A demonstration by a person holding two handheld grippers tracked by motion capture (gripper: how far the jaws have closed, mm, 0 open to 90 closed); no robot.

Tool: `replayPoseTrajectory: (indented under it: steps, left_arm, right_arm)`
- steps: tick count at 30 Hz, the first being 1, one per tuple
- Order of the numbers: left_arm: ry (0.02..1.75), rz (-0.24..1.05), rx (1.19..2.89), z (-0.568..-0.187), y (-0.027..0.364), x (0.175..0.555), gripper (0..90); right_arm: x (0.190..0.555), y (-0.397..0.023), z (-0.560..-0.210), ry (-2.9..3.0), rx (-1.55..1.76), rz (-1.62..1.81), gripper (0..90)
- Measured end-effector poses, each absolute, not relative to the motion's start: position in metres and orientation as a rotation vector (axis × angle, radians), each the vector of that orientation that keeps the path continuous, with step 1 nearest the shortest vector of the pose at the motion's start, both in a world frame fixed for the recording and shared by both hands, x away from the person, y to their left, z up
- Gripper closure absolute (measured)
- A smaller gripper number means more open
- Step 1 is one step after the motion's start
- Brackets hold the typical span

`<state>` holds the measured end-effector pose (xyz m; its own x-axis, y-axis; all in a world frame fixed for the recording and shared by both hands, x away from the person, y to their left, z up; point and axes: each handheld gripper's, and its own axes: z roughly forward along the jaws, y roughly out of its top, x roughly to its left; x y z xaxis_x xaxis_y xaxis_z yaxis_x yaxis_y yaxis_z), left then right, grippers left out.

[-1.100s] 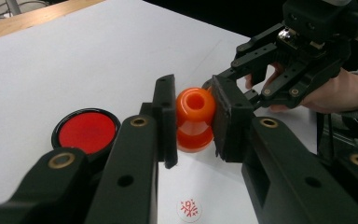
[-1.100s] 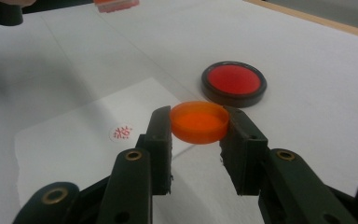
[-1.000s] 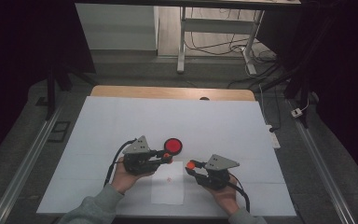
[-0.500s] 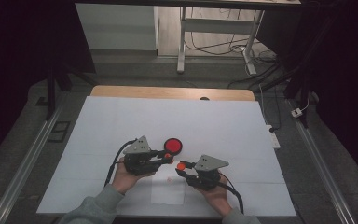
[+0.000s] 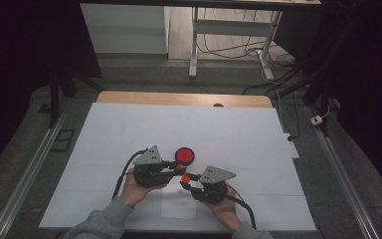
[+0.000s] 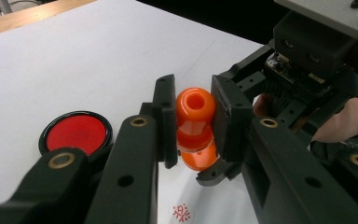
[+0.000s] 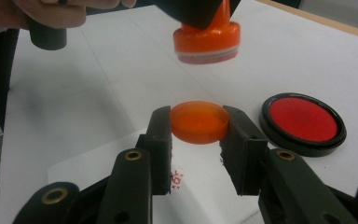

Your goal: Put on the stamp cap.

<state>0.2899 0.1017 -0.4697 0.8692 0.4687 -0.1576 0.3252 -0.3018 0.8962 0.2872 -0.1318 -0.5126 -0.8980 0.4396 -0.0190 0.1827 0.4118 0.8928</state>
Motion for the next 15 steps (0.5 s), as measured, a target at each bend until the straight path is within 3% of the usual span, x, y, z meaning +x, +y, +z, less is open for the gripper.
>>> replayPoseTrajectory:
  steps: [15]
  left_arm:
    - [0.581, 0.139, 1.931, -0.4755, 0.0945, 0.2892, 72.1]
  right_arm:
    - [0.2865, -0.1338, -0.5096, 2.399, 0.553, 1.514, 64.0]
